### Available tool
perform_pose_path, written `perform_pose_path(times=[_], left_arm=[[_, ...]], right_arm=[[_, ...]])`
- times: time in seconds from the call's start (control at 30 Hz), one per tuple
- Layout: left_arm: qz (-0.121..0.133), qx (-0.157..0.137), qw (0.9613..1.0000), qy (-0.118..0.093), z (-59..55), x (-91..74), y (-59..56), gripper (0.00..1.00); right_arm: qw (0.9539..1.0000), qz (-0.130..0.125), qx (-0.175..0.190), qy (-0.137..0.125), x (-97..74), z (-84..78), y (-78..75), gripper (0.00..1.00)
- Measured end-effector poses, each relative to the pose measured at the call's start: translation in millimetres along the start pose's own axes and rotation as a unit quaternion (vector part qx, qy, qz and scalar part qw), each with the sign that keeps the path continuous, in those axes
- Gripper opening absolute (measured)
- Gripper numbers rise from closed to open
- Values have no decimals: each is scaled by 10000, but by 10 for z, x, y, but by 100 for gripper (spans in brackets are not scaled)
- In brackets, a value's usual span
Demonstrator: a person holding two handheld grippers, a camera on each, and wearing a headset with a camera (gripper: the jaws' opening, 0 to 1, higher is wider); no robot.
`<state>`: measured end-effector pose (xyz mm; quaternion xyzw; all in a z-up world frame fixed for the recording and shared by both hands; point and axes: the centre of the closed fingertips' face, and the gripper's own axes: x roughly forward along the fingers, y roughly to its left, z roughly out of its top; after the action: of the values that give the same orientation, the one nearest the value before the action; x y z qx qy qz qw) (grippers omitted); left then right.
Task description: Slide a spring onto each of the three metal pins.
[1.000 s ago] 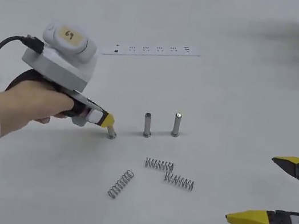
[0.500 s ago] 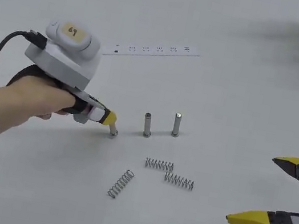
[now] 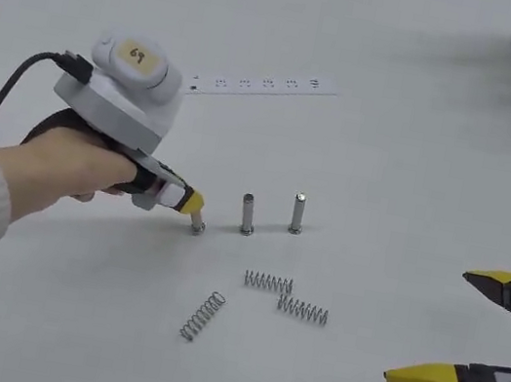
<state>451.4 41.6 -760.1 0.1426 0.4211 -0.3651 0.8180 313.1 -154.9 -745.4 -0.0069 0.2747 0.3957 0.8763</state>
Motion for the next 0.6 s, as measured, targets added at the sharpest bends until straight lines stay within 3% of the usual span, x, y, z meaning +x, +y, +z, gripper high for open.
perform_pose_path(times=[0.6], left_arm=[[26, 25, 10000, 66, -24, 32, 25, 0]], right_arm=[[10000, -1, 6, -6, -4, -4, 5, 99]])
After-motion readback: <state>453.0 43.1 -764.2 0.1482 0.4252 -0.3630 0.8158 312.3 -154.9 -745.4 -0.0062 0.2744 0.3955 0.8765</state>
